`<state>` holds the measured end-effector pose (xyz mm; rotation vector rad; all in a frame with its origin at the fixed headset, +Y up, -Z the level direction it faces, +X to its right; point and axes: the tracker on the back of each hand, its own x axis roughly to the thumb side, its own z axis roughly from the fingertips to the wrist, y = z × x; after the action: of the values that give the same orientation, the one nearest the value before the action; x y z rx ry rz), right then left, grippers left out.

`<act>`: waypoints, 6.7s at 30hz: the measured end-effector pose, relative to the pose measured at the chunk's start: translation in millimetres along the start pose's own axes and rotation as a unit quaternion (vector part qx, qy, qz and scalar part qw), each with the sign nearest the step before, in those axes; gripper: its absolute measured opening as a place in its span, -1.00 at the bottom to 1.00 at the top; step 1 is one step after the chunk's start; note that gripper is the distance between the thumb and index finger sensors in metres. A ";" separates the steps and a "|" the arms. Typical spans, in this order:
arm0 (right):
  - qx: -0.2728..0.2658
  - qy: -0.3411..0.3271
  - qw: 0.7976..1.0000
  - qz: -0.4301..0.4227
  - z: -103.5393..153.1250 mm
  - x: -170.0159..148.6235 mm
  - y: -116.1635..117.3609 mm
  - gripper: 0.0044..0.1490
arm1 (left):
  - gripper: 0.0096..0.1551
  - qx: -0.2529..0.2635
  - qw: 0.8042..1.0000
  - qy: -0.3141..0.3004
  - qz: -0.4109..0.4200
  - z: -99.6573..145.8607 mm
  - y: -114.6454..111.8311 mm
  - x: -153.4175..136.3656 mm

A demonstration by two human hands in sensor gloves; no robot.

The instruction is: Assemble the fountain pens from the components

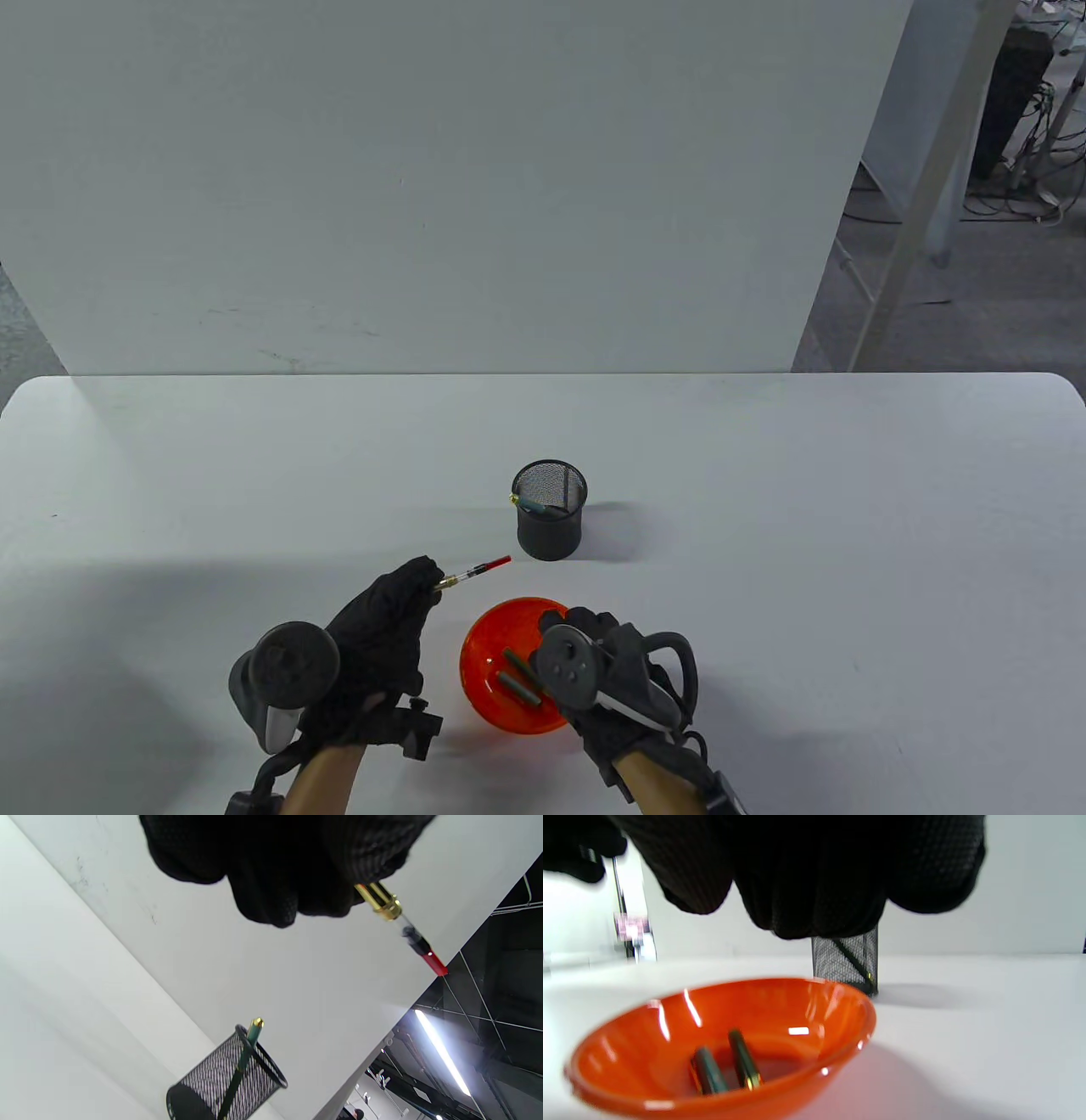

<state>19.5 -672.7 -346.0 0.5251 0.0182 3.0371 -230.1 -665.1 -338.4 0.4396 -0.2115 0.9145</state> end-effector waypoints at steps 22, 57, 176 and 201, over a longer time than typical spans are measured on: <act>0.158 0.016 0.972 0.174 -38.8 35.2 47.3 -0.39 | -0.54 0.009 0.999 0.012 0.033 -0.9 2.1 0.2; -0.025 0.000 0.957 -0.288 48.1 -72.3 -12.0 -0.49 | -0.53 -0.036 0.998 -0.033 -0.033 7.5 -14.5 10.9; -0.155 0.039 0.906 -0.393 56.7 -77.1 20.8 -0.22 | -0.49 -0.193 0.977 -0.064 -0.055 15.6 -56.2 16.7; -0.154 0.023 0.908 -0.390 53.8 -74.0 19.1 -0.41 | -0.49 -0.185 0.980 -0.059 -0.054 14.3 -53.9 12.5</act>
<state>106.1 -696.1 -319.7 0.3121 -0.1981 2.2064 -179.2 -691.2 -336.1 0.1571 -0.4528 0.7227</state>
